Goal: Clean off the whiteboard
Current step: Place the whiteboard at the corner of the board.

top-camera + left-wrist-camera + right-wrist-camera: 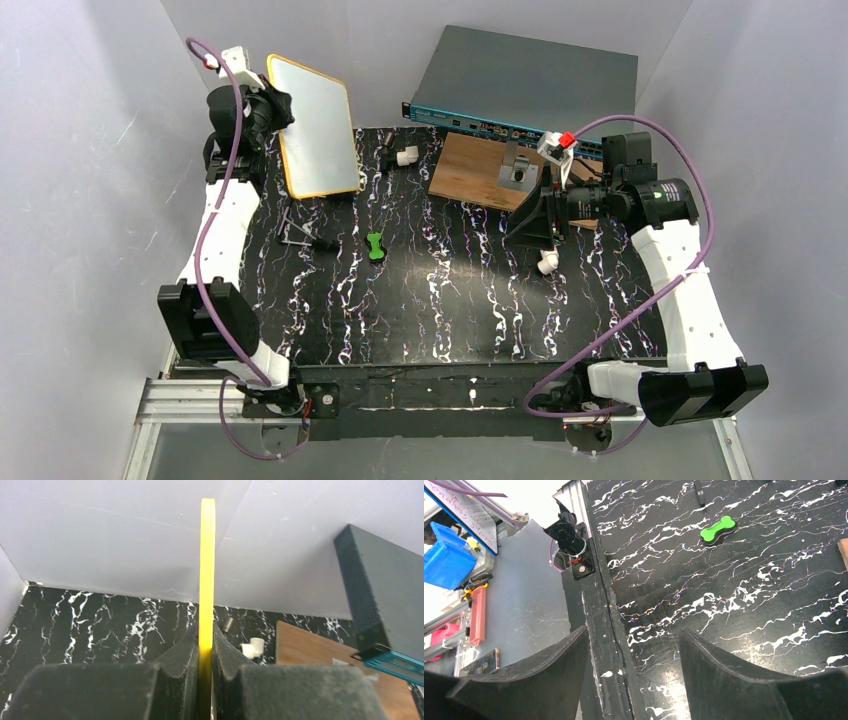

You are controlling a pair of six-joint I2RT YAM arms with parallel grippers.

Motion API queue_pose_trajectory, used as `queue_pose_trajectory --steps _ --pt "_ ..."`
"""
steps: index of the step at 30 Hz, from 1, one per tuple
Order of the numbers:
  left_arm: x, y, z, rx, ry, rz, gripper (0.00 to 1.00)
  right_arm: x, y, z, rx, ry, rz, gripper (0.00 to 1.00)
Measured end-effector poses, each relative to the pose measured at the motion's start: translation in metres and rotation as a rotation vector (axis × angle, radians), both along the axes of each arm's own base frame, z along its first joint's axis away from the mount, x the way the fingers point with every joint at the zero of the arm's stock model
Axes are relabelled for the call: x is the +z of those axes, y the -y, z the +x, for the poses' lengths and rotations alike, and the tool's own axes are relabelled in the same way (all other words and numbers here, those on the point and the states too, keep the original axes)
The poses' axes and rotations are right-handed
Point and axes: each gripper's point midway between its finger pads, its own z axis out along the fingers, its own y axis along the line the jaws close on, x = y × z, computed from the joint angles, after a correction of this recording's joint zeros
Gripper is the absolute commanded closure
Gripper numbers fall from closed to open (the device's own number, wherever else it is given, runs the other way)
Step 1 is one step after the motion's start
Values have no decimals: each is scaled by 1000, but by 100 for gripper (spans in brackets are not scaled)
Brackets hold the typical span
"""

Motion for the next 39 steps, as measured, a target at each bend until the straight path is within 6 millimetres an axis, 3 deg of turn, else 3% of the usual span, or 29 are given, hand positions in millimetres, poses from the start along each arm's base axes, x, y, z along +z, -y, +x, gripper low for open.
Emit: queue_pose_trajectory --steps 8,13,17,24,34,39 --pt "-21 -26 38 40 39 25 100 -5 0 2 0 -18 -4 28" --pt "-25 -27 38 11 82 37 100 -9 -1 4 0 -30 -6 28" --pt "-32 -36 23 -14 121 37 100 -9 -1 4 1 -33 -5 28" --pt "-40 -49 -22 -35 174 75 100 -11 -3 6 13 -53 5 28" --pt "-57 -37 -73 -86 226 170 100 -12 -3 4 21 -59 12 28" --pt "-82 -35 -98 -81 229 181 100 -11 -3 1 24 -54 16 27"
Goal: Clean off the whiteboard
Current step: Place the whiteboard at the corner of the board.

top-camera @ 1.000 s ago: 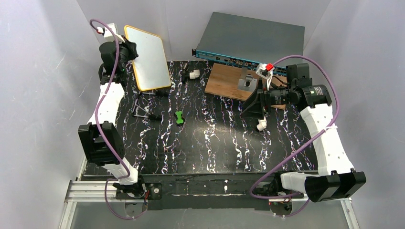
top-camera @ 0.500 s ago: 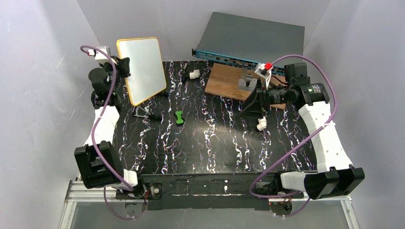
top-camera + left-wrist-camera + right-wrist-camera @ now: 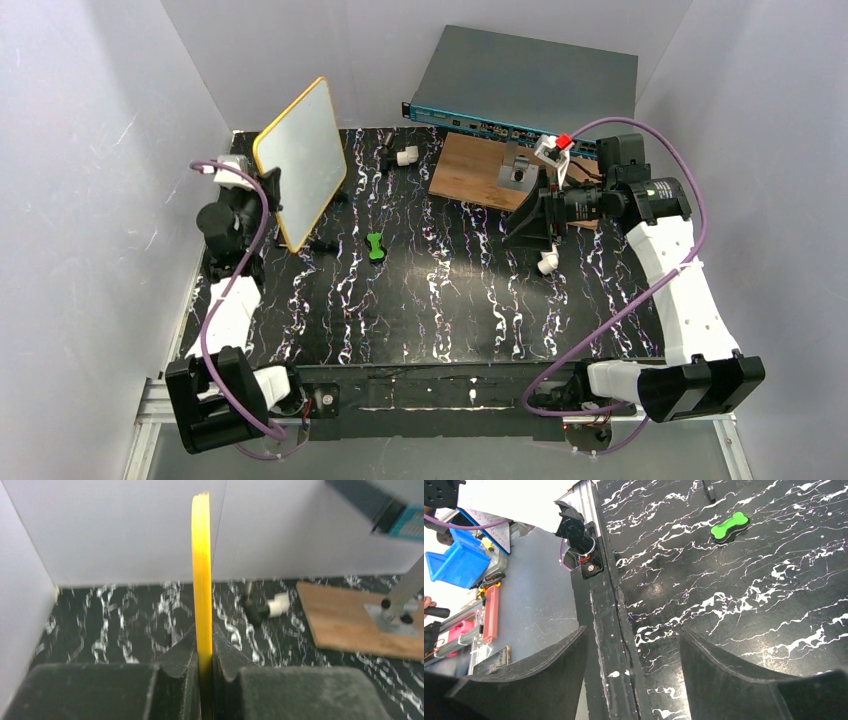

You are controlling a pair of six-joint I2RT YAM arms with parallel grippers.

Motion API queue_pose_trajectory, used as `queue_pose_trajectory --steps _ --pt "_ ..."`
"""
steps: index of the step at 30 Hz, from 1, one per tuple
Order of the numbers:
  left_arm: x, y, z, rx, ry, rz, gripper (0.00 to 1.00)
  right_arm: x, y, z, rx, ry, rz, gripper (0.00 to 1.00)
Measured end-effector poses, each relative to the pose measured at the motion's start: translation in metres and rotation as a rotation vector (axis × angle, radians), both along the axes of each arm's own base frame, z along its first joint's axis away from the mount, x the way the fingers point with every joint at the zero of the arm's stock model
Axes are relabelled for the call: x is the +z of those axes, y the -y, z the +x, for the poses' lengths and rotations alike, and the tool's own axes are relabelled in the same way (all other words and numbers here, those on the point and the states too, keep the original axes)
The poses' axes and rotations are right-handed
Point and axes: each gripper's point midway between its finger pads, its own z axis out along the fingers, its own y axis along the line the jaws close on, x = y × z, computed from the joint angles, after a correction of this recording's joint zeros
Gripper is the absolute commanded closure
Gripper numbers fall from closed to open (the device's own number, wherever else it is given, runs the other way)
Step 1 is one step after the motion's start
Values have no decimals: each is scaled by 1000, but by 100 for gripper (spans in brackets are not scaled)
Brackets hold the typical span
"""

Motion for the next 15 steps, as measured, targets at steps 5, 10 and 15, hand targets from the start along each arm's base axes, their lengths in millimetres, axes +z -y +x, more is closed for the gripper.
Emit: queue_pose_trajectory --steps 5,10,15 --pt "-57 -7 -14 34 -93 -25 100 7 0 -7 8 25 14 27" --pt "-58 -9 -23 57 -66 -36 100 12 1 -13 14 45 24 27" --pt "-55 -10 -27 65 -71 -46 100 11 1 -17 15 46 27 27"
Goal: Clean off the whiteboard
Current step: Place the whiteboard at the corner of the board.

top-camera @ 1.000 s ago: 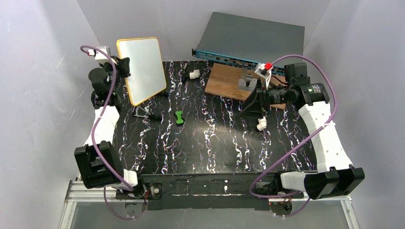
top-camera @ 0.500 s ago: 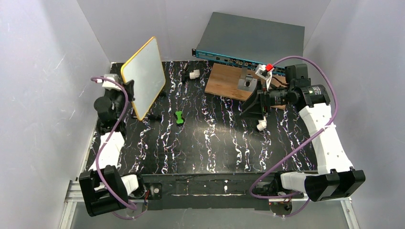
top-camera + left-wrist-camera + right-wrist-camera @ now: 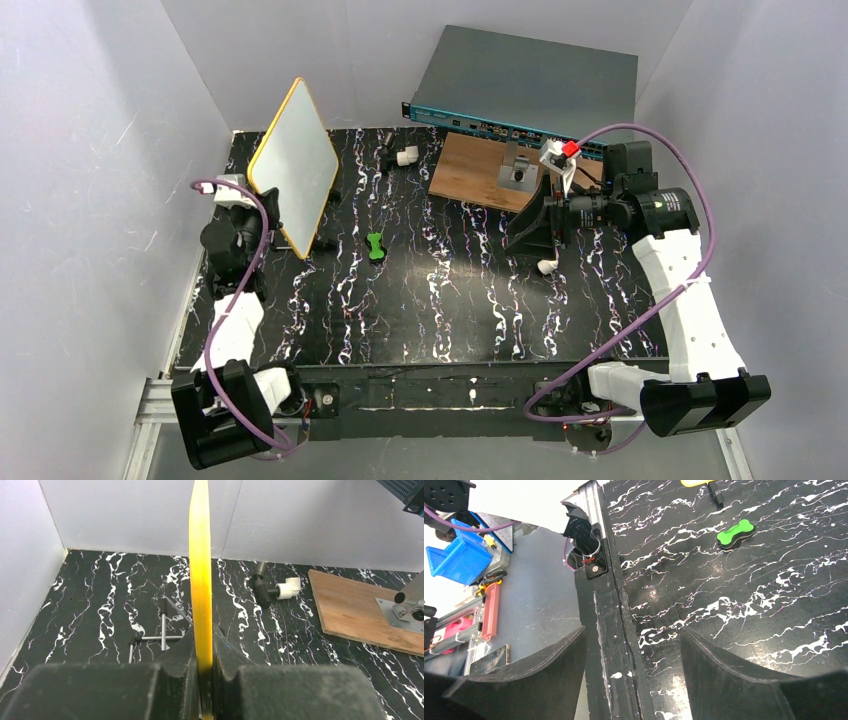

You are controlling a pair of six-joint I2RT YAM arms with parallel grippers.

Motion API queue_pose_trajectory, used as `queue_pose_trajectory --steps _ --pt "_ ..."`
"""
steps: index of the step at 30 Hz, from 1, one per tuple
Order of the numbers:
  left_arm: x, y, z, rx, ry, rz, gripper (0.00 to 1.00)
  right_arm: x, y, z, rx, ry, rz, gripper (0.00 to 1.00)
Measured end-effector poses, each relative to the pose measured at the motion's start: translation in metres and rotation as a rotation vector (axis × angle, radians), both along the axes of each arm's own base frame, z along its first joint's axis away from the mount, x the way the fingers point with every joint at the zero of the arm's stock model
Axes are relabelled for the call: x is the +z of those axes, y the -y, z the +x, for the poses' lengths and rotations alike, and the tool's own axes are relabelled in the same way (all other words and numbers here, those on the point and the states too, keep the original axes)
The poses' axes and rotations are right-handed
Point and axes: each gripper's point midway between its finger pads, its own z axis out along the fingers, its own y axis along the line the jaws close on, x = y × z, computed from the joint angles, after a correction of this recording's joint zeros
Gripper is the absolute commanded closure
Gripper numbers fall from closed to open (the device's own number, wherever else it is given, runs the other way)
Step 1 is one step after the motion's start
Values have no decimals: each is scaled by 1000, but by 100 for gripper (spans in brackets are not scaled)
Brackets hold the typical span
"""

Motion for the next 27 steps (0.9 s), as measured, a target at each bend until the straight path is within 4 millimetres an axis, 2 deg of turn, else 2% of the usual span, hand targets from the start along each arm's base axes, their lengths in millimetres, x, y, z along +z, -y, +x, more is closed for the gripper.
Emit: queue_pose_trajectory --steps 7,11,20,23,25,27 --pt "8 -4 3 14 -134 -41 100 -3 0 0 1 -8 -1 27" --pt "4 -5 1 23 -186 -69 100 -3 0 0 1 -8 -1 27" --pt "-20 -4 -21 62 -231 -107 100 -3 0 0 4 -12 2 27" --pt "-37 -3 -26 64 -256 -113 100 -3 -1 0 6 -14 4 27" --pt "-43 -3 -27 67 -261 -119 96 -3 -1 0 6 -14 4 27" --pt "-43 -3 -27 68 -256 -121 81 -3 -1 0 6 -14 4 27"
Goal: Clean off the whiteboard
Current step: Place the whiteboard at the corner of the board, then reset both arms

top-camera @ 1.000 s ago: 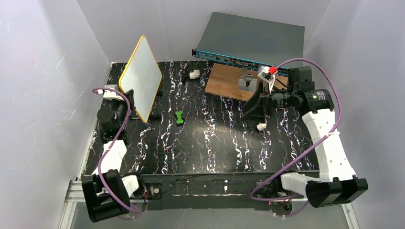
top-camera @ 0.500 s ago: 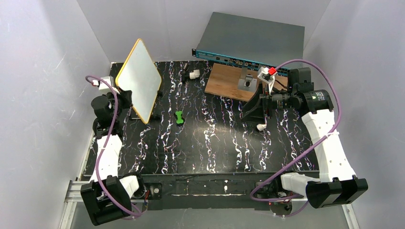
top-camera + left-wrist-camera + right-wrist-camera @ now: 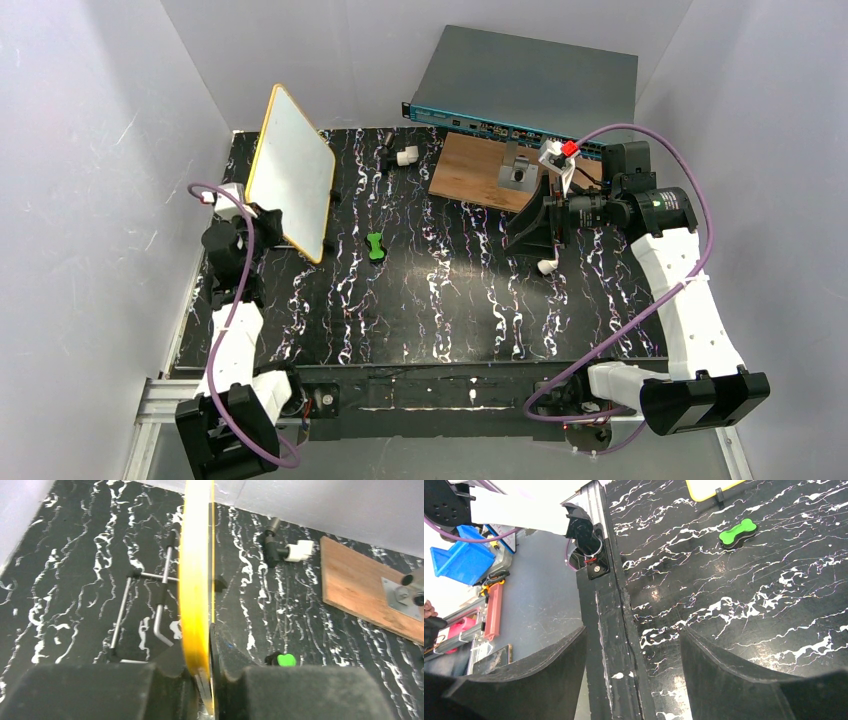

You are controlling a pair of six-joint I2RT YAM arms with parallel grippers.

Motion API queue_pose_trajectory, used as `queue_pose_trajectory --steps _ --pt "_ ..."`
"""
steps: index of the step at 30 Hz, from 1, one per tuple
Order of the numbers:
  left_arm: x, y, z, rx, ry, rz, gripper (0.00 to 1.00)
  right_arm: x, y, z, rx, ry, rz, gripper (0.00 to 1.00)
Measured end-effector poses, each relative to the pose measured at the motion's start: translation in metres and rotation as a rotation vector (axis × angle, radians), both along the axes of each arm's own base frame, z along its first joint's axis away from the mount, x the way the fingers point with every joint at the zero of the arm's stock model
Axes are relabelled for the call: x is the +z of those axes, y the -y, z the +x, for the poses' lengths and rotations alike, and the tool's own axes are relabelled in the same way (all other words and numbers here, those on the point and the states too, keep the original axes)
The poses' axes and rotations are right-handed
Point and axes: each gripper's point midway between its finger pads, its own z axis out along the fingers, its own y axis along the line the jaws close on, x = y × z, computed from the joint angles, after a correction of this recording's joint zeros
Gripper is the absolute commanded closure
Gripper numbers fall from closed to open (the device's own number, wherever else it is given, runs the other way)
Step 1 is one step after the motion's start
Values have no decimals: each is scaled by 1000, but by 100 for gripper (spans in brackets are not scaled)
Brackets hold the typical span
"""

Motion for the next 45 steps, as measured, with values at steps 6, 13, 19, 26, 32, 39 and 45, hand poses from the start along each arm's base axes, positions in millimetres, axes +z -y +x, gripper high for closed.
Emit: queue_pose_trajectory --steps 6,13,19,26,32,39,45 --pt "-35 -12 -11 66 -136 5 45 0 0 0 0 0 0 27" --pt "-48 -17 -23 113 -227 -4 38 0 0 0 0 0 0 27" --pt "-36 -25 -24 158 -220 9 32 1 0 -1 -2 7 -1 26" --pt "-40 -21 -48 199 -292 -50 9 -3 3 2 -29 23 -29 26" --pt "20 3 -67 153 -279 -84 2 -14 14 8 -110 82 -109 24" --pt "99 43 -108 44 -193 -22 2 -11 42 18 -291 183 -207 6" --pt "131 62 -151 -26 -99 -94 2 9 78 36 -605 195 -256 6"
